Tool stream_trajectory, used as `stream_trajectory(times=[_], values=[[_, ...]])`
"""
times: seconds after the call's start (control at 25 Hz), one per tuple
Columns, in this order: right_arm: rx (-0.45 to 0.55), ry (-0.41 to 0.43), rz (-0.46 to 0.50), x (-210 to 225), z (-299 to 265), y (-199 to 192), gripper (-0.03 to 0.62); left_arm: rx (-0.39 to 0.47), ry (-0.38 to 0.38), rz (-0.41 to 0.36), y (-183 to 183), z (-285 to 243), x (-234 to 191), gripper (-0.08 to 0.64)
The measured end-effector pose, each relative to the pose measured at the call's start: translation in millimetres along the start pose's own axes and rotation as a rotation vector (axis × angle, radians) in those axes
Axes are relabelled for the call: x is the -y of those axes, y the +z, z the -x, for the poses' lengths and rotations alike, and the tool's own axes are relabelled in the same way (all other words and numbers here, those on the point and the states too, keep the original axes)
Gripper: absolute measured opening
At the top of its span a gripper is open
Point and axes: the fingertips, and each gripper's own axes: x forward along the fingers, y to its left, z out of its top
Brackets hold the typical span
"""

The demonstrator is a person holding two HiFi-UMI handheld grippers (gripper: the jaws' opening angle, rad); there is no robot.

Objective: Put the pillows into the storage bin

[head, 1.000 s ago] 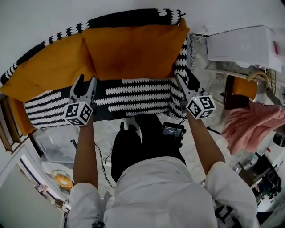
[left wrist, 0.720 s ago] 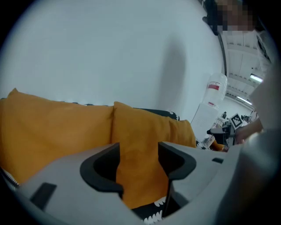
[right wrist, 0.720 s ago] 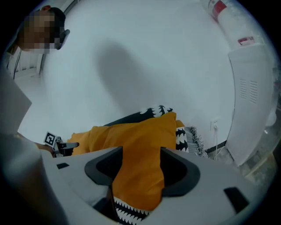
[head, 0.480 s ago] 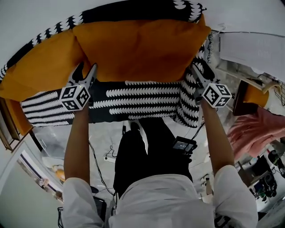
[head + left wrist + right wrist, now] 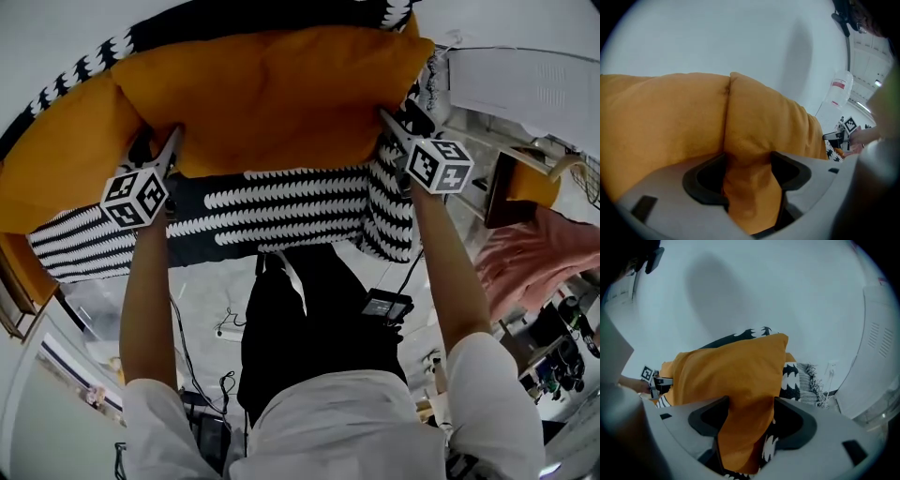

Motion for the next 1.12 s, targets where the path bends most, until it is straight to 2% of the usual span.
stream_trajectory(times=[0.16, 0.32, 0.44, 0.64, 0.84, 1.12], values=[[-0.027, 0.029, -0.133, 6.6, -13.1, -2.8, 0.302, 0.000, -0.030, -0.003, 1.4, -4.9, 2.9, 0.302], [0.002, 0.067, -0.195, 7.4, -23.1, -2.9, 0.302, 0.006, -0.065, 0.000, 1.4, -12.9, 6.1, 0.288], [0.041, 0.094, -0.206, 2.9, -28.1, -1.3, 0.270, 0.009, -0.060, 0.008, 2.3, -19.9, 5.7, 0.260], [0.087, 0.142, -0.212, -2.9, -25.1, -0.5, 0.173, 0.036, -0.046, 0.038, 4.5, -14.5, 7.0, 0.177], [0.117, 0.169, -0.166, -14.5, -19.4, 1.0, 0.044, 0.053, -0.055, 0.026, 3.4, -1.7, 9.0, 0.096], [0.196, 0.149, -0.138, -30.1, 8.5, 13.8, 0.034, 0.108, -0.063, -0.033, 22.5, 33.8, 24.5, 0.052]])
